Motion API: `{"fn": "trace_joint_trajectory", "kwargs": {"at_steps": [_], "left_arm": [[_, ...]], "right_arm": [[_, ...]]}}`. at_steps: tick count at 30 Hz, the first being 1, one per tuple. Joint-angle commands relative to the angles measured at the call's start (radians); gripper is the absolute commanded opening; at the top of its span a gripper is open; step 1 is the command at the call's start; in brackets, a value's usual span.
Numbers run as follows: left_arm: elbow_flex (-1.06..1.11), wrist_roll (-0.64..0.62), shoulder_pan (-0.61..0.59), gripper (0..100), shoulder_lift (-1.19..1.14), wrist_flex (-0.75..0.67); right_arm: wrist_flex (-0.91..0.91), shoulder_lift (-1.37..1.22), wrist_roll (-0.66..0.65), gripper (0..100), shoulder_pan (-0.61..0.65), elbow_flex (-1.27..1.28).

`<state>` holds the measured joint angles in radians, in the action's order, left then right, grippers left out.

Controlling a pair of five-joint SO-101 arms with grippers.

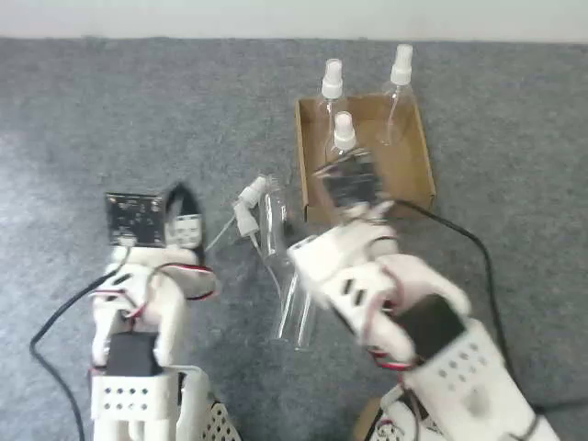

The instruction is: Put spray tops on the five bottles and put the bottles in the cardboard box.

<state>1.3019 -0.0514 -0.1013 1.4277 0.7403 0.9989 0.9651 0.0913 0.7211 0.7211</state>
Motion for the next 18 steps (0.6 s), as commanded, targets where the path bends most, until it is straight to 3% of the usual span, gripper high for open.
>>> {"fn": "trace_joint_trajectory", "kwargs": {"at_steps": [1, 5, 12, 18], "left_arm": [[-0.012, 0.158, -0.295, 1, 0.003, 0.035], [0.130, 0.275, -0.411, 1, 0.005, 0.034], [0.268, 0.293, -0.400, 1, 0.011, 0.009], [0.318, 0.298, -0.400, 1, 0.011, -0.068]], "right_arm": [[0.005, -0.188, 0.080, 28.8, 0.120, -0.049], [-0.039, -0.344, 0.190, 28.8, 0.148, -0.051], [-0.061, -0.544, 0.327, 28.8, 0.145, -0.049], [-0.059, -0.587, 0.359, 28.8, 0.145, 0.002]]}}
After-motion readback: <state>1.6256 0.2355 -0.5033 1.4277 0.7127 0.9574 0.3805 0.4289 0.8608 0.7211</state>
